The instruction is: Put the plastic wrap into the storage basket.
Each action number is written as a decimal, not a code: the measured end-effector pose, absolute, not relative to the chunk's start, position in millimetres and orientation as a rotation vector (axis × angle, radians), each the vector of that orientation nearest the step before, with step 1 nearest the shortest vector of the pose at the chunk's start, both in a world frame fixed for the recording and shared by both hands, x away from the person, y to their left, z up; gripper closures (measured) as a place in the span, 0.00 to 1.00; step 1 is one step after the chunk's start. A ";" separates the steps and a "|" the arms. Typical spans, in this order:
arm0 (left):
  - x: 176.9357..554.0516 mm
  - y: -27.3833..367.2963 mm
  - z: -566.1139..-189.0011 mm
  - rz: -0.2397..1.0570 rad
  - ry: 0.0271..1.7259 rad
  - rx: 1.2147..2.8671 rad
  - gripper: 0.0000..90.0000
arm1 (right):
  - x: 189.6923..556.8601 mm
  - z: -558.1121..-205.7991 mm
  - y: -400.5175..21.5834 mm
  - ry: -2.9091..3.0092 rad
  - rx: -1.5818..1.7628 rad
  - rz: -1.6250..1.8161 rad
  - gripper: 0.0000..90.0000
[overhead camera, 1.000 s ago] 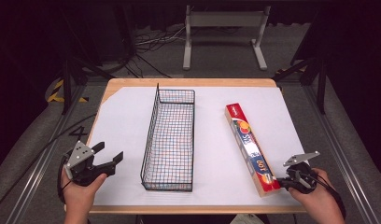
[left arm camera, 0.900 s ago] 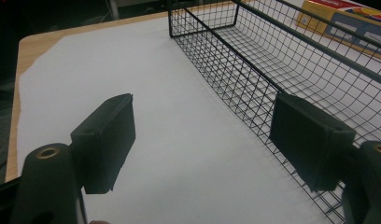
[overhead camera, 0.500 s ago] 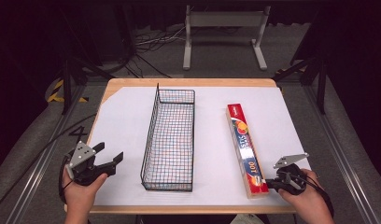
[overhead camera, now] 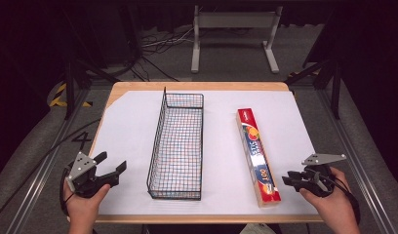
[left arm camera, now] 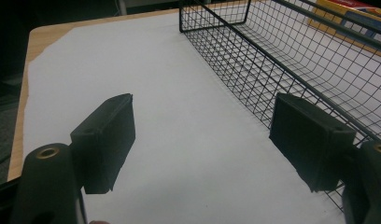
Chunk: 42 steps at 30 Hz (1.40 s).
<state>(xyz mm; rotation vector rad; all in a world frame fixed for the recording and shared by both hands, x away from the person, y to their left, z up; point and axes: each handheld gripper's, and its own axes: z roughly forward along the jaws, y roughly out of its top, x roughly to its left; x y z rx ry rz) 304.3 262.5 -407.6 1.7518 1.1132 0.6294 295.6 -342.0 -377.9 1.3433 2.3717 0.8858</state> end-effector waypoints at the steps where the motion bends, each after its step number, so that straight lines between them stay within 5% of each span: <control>1: 304.1 262.7 -408.2 0.634 1.120 1.747 0.25 | 296.1 -375.9 -341.8 2.352 1.342 0.883 0.65; 8: 303.0 262.3 -410.8 0.648 1.122 1.754 0.25 | 306.0 -361.3 -338.7 2.286 1.277 0.951 0.52; 42: 305.7 254.3 -421.2 0.675 1.127 1.775 0.25 | 367.8 -345.2 -270.4 2.085 1.329 1.032 0.36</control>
